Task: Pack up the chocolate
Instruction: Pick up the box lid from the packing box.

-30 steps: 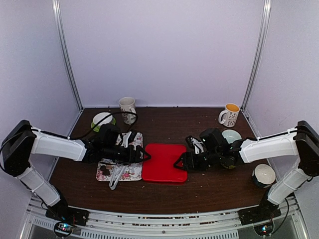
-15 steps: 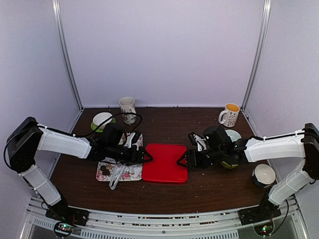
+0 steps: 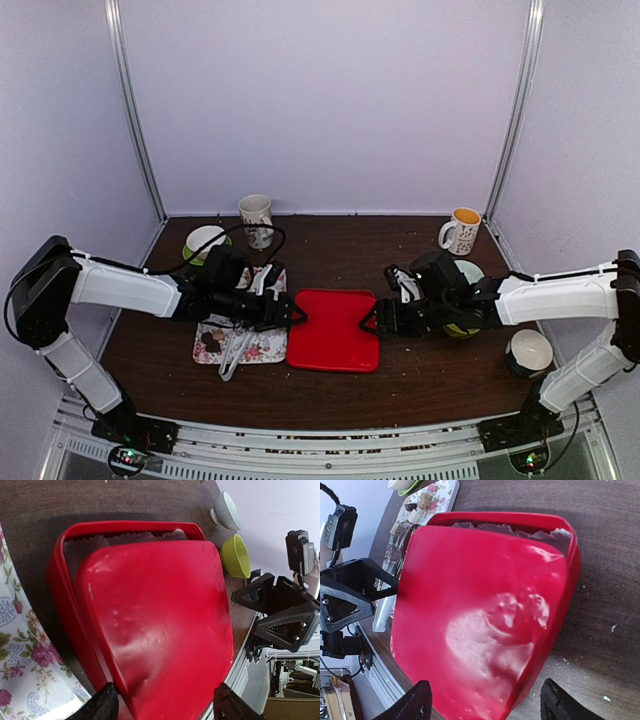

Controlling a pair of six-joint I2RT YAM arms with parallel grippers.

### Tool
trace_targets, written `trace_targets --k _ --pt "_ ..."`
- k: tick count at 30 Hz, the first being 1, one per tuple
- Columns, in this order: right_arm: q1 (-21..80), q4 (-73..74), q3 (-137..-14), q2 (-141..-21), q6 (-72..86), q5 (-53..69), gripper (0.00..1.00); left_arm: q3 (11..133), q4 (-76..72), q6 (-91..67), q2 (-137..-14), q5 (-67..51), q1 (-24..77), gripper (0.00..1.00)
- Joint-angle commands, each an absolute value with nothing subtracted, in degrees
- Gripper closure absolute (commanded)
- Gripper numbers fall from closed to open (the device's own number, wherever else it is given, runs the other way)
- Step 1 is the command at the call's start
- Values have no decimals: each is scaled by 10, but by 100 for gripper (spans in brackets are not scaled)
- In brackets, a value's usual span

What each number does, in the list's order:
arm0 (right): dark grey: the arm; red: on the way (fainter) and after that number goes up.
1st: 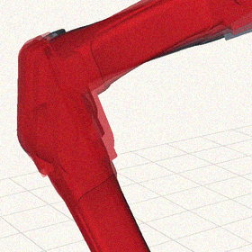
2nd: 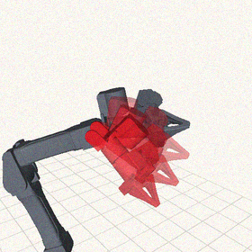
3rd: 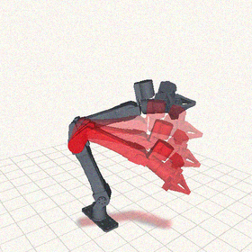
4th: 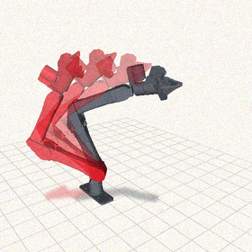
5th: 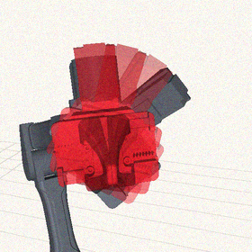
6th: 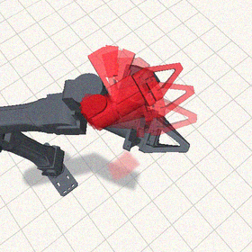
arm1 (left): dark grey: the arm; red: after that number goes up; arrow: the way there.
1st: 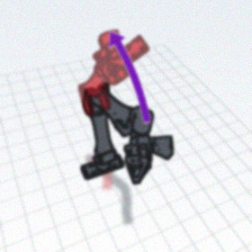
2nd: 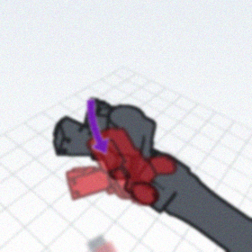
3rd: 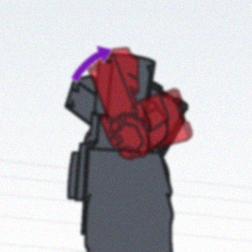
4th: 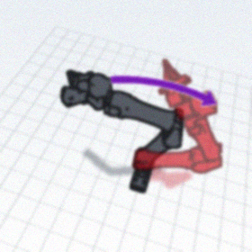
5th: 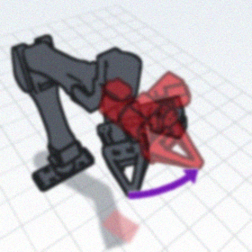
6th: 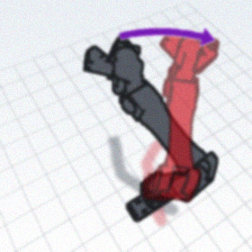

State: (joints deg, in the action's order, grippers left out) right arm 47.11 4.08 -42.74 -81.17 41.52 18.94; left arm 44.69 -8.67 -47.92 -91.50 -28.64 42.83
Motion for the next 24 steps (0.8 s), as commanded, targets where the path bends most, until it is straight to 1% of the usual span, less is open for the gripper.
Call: trace_targets --k 1,4,7,11,14,21,24 --pt "468 77 -423 -793 408 138 26 462 -59 -472 -913 -266 434 32" --pt "468 58 -417 -807 414 161 30 471 -29 -459 -913 -255 441 32" --pt "468 15 -413 -822 427 193 33 474 -34 -459 -915 -259 448 33" --pt "469 -4 -423 -843 435 223 35 481 -34 -461 -920 -261 449 34" --pt "469 -19 -426 -845 444 253 36 482 -34 -463 -919 -262 451 34" --pt "469 -19 -423 -809 445 255 38 485 -37 -471 -900 -267 454 37" --pt "469 -25 -425 -799 443 262 37 486 -35 -471 -883 -262 454 37"
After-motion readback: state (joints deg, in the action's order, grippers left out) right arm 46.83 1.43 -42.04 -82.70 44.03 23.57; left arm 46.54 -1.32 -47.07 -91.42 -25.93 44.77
